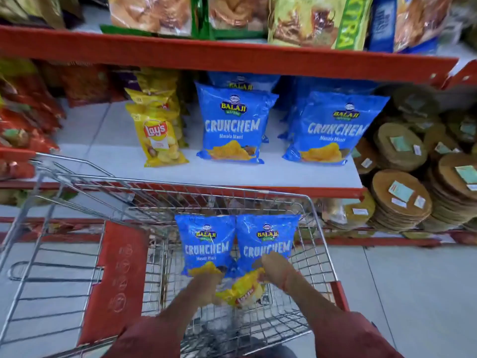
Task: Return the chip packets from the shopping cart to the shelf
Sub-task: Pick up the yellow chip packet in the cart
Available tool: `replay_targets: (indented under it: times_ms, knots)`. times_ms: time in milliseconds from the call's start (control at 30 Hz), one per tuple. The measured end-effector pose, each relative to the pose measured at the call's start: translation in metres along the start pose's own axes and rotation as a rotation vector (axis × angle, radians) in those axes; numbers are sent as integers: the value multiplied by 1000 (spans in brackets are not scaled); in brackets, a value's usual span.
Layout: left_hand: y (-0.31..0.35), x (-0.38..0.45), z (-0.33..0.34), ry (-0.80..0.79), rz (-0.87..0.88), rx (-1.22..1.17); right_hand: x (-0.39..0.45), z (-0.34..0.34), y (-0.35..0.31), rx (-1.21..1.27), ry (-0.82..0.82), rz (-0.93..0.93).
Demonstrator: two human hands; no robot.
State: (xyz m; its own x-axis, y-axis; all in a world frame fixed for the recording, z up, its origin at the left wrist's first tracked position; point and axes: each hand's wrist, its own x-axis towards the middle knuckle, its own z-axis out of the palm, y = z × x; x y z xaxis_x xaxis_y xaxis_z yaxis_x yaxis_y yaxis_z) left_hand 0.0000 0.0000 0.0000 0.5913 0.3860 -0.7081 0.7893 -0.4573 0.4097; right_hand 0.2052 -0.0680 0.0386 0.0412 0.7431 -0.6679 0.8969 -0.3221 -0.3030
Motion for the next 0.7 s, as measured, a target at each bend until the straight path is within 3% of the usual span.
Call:
replay_targets:
  times_ms: [200, 500, 700]
  knots:
    - [-3, -3, 15, 178, -164, -297, 4, 24, 6, 124, 98, 81]
    - [-12, -30, -28, 405, -19, -269, -13, 7, -1, 226, 322, -25]
    - [-25, -65, -91, 678, 100, -501, -31, -47, -36, 387, 661, -202]
